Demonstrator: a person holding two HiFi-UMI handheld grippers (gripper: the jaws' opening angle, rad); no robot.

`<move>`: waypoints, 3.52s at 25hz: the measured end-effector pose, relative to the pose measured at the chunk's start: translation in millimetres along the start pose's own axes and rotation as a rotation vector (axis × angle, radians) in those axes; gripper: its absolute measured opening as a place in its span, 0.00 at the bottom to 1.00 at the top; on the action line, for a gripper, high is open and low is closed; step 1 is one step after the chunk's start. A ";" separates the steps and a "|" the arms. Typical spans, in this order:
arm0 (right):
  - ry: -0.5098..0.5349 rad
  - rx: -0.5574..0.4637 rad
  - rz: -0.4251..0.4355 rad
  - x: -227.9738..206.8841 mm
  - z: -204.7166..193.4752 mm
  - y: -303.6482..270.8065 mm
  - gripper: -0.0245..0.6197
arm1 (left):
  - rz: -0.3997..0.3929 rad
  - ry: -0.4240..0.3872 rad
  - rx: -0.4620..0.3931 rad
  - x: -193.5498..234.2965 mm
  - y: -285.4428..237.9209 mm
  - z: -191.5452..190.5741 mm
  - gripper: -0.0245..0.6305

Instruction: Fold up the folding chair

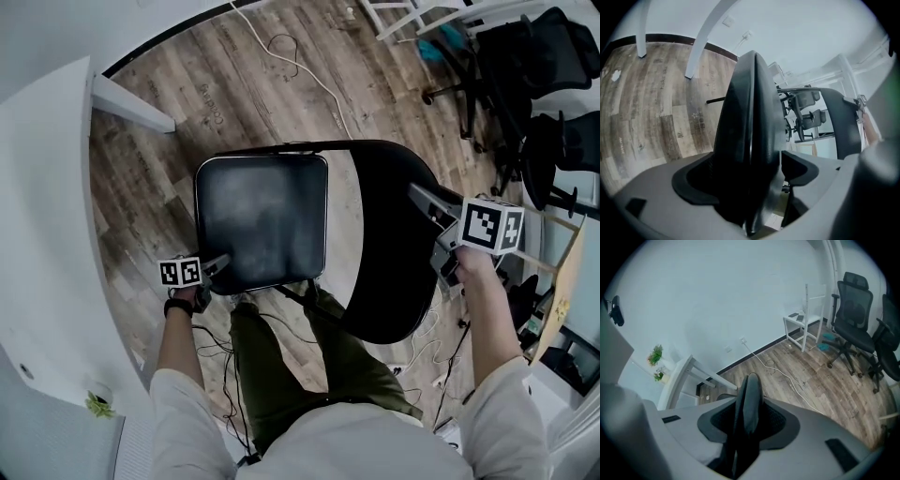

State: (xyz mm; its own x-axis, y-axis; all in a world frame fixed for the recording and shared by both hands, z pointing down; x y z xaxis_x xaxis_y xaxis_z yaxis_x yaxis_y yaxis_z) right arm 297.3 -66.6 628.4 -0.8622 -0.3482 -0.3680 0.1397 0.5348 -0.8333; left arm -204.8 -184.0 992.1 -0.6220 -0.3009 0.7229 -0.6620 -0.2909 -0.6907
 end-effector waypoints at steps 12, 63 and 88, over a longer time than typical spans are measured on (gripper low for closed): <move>-0.006 0.021 -0.026 -9.7 21.8 64.0 0.24 | -0.039 -0.091 -0.013 -147.9 20.5 -20.2 0.71; -0.053 0.070 -0.023 -60.7 45.5 179.3 0.20 | -0.031 -1.116 0.591 -546.0 -127.7 -103.4 0.72; -0.105 0.160 -0.019 -58.2 50.8 176.5 0.21 | 0.105 -1.076 -0.134 -730.8 9.1 -159.2 0.76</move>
State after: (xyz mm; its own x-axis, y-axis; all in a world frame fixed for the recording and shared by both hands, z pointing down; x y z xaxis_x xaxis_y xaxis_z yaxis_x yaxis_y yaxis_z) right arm 396.9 9.0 481.9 -0.8107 -0.4402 -0.3860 0.2068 0.4014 -0.8922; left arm 177.2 177.9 460.4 -0.0299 -0.9749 0.2205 -0.7079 -0.1351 -0.6933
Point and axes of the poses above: the fingertips, and each gripper's own axes: y backward along the fingers, x to its left, z out of its top, the point moved 10 cm from there along y, backward along the fingers, and after that the axes turned 4 degrees about y, right-handed, at the moved point
